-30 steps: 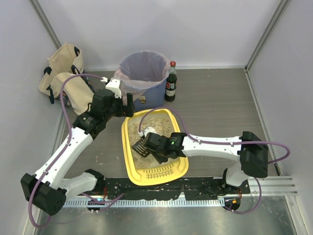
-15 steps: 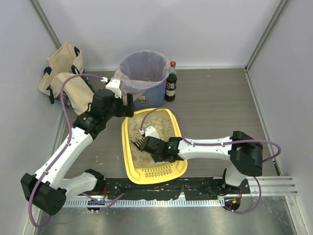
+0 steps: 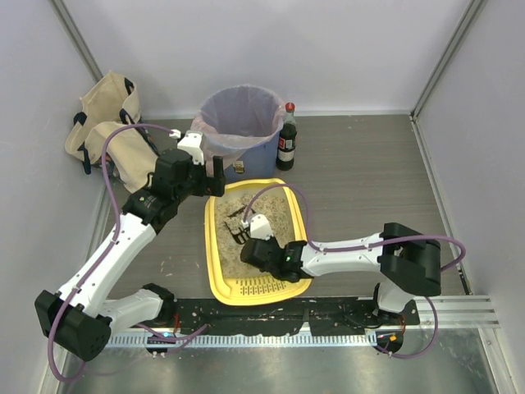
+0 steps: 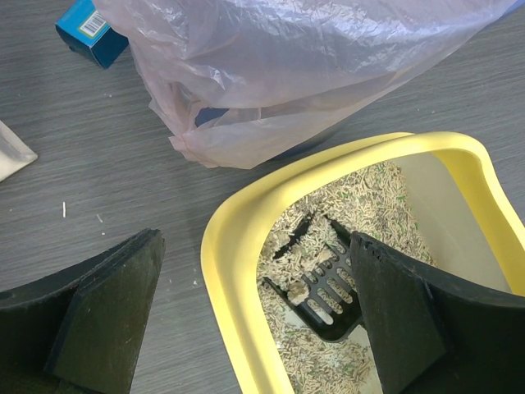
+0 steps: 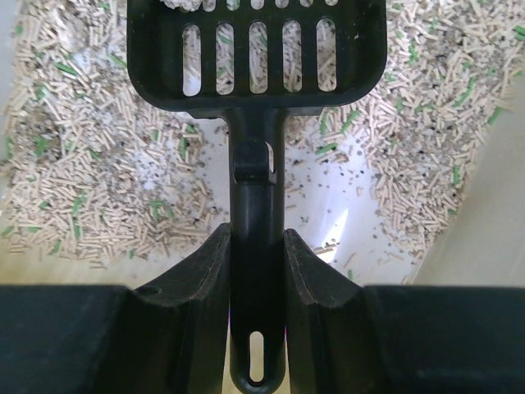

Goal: Clean the litter box

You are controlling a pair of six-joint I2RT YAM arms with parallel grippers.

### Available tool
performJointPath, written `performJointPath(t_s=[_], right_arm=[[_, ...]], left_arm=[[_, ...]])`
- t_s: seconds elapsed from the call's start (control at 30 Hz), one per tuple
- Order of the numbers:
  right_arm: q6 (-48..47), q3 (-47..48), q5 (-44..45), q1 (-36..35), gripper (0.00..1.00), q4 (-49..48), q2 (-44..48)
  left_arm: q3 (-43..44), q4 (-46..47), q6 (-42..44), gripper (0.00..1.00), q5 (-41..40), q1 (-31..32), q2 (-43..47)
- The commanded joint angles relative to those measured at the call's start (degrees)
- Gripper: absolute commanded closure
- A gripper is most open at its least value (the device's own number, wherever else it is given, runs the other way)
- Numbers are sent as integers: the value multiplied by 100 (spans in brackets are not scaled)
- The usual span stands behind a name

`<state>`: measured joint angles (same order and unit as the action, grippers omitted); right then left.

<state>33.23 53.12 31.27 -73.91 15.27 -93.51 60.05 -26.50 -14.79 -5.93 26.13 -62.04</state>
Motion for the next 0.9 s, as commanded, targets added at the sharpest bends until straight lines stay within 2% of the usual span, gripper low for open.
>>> performJointPath(t_s=[0.0, 0.27, 0.6, 0.73, 0.83, 0.87], right_arm=[[140, -258, 828, -167, 99, -454, 447], [17, -926, 1136, -668, 98, -1113, 1212], [253, -768, 1707, -950, 99, -472, 1502], [211, -795, 1629, -1055, 99, -376, 1687], [174, -243, 1908, -1274, 99, 421, 1451], [288, 63, 2049, -1266, 99, 1068, 1407]], left_arm=[[77, 128, -24, 0, 57, 24, -10], [77, 128, -33, 0, 57, 15, -19], [77, 136, -33, 0, 13, 15, -19], [59, 145, -24, 0, 22, 24, -1], [51, 145, -24, 0, 40, 15, -27], [59, 145, -24, 0, 48, 24, -27]])
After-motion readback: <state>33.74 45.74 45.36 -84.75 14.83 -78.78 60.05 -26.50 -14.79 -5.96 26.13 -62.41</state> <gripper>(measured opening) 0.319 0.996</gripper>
